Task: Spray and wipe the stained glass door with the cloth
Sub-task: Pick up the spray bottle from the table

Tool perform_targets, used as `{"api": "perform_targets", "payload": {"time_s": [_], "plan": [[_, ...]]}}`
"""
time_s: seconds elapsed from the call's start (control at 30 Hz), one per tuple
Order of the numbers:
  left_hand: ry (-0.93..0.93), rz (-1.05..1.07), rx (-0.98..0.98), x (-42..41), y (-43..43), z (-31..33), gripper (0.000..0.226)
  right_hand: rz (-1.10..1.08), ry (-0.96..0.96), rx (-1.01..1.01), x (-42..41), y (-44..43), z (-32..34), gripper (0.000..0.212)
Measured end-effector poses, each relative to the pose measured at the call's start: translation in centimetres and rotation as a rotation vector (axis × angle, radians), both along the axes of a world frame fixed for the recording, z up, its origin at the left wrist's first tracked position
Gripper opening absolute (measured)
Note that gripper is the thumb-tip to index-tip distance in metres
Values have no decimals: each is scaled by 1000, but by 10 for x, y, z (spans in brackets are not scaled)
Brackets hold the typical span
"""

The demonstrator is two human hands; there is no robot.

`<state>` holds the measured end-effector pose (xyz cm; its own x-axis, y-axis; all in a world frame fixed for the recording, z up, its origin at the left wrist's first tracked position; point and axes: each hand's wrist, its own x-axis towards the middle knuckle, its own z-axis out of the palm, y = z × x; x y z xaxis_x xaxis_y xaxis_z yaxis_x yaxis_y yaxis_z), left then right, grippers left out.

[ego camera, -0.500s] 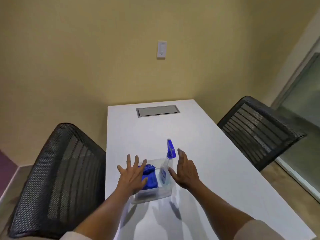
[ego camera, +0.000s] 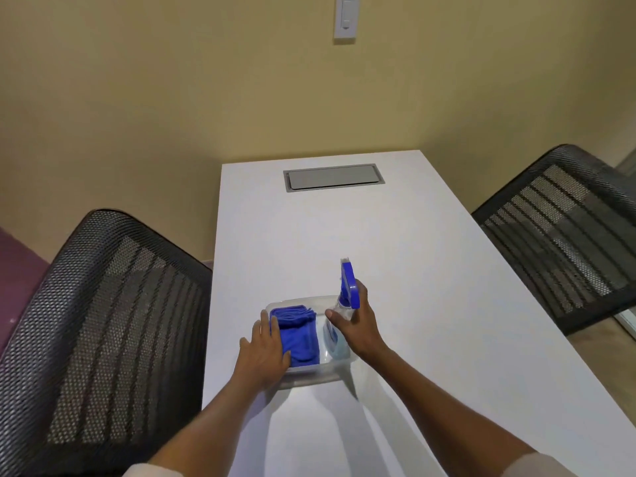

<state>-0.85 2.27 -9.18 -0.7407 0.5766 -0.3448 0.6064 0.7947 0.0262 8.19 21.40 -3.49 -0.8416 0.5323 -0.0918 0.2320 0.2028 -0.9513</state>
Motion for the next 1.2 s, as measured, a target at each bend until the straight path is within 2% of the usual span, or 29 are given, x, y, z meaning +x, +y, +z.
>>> {"api": "perform_targets", "payload": {"time_s": [0.1,0.33,0.47,0.7,0.8,0.97,1.07,1.2], "plan": [[-14,-8,-4,-2,0,-4,76,15,36,-11,-5,1,0,73],[-41,37,91,1,-3,-8,73,45,-23,-25,-13,1,5,62],[-15,35,130,-1,-5,-14,69,31,-14,-17,-14,-5,11,66],[40,-13,221,-4,-9,-11,87,-110,59,-28,1,-18,37,67],[80,-106,197,-4,-10,3,87,-170,87,23,15,-28,57,72],[154,-291,199,11,-14,41,82,-311,139,89,52,-55,90,68],[147,-406,227,27,-20,62,84,-415,153,106,84,-77,107,68],[142,-566,274,61,-24,93,74,-567,175,113,135,-108,131,67]]}}
